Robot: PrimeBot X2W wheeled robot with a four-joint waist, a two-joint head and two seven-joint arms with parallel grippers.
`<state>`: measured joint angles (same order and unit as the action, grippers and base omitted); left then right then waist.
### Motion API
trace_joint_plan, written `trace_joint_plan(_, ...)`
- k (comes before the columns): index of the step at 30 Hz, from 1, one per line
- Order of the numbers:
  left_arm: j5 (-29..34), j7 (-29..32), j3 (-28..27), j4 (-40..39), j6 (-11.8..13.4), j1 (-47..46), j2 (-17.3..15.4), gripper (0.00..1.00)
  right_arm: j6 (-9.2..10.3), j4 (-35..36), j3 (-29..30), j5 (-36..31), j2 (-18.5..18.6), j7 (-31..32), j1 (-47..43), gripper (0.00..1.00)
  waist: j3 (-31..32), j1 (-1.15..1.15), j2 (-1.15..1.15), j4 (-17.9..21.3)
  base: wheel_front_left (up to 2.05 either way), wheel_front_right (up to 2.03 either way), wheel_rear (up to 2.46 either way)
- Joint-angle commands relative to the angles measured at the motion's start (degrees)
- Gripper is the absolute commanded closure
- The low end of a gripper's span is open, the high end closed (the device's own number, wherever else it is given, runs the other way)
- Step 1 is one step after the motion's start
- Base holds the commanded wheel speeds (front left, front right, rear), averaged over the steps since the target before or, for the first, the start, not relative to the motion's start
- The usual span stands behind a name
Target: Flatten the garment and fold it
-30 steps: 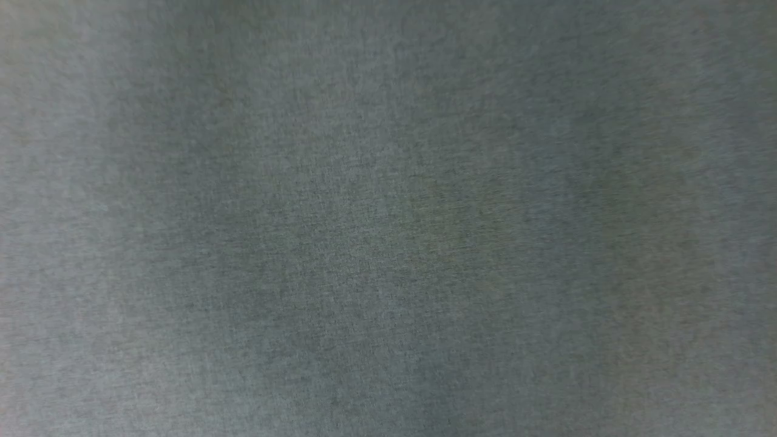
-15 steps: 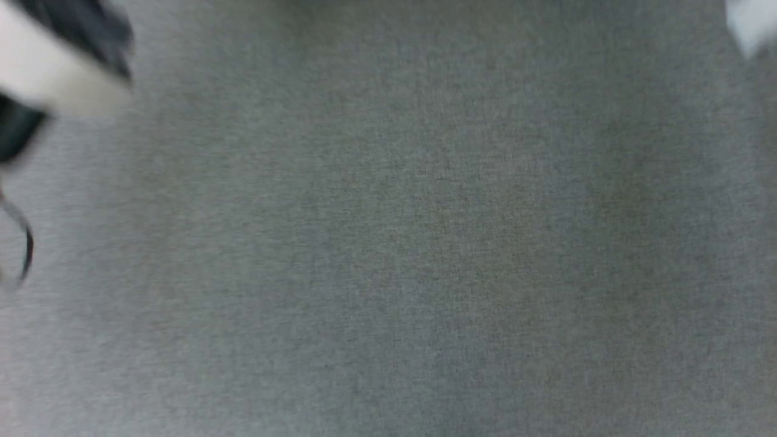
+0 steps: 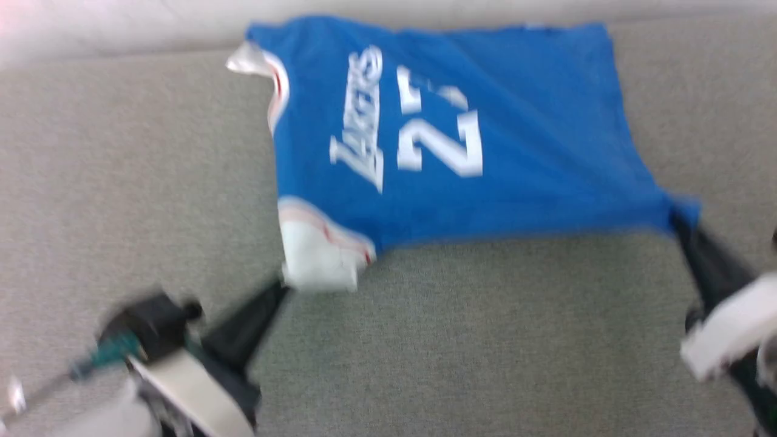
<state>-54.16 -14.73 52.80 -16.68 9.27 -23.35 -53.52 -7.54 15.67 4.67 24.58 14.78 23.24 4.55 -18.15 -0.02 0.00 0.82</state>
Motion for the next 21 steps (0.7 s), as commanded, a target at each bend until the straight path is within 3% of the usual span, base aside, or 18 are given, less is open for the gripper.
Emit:
trace_joint_plan(1, -0.2, -0.3, 0.6, -0.5, 0.8, 1.6, 0.3, 1.00, 0.05, 0.4, 0.4, -0.3, -0.2, 0.2, -1.9, 1.00, 5.4, 0.02, 0.00, -0.5, 0.00, 0.00, 0.00)
trace_joint_plan(8, -4.2, 2.5, 6.4, 0.9, 4.4, 11.8, 1.1, 1.00, 0.05, -1.0, 0.2, 1.2, -1.8, 2.5, -16.9, 1.00, 10.6, 0.02, 0.00, -0.7, 0.00, 0.00, 0.00)
trace_joint_plan(21, -16.0, 8.5, 11.8, 4.1, 6.0, 24.6, 0.8, 1.00, 0.05, -7.0, -5.1, 2.5, 5.1, 10.1, -33.2, 1.00, 18.0, 0.02, 0.00, -0.4, 0.00, 0.00, 0.00)
